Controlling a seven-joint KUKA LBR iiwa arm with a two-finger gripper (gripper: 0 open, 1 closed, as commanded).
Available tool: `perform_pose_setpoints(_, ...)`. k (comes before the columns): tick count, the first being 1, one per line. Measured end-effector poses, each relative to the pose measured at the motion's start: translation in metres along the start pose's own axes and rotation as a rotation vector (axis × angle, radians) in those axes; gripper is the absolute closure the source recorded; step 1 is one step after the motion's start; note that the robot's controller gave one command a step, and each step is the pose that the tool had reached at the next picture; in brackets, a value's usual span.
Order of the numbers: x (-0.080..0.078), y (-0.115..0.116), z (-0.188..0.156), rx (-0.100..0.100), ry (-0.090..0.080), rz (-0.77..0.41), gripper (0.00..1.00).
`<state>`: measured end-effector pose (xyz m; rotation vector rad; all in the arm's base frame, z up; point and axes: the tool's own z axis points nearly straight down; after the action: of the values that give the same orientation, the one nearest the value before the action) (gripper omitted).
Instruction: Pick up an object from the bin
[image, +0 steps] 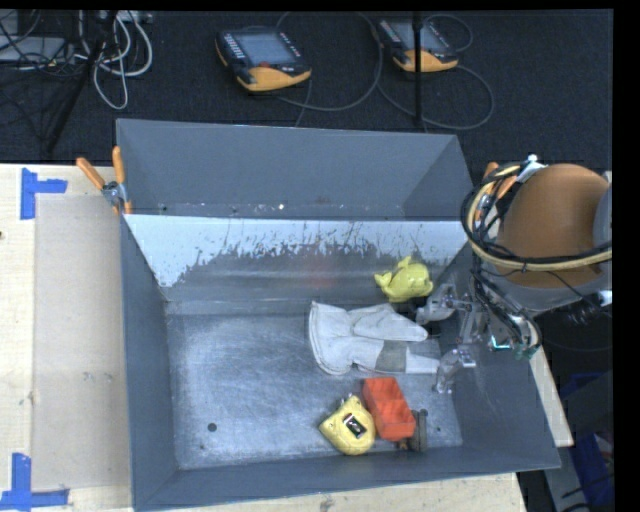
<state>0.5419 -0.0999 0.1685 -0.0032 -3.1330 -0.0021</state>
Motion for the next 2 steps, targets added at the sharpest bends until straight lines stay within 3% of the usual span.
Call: perform_pose_setpoints(2, 0.004, 0.011, 0.010, 0.004, -0.016, -0.073, 0.00)
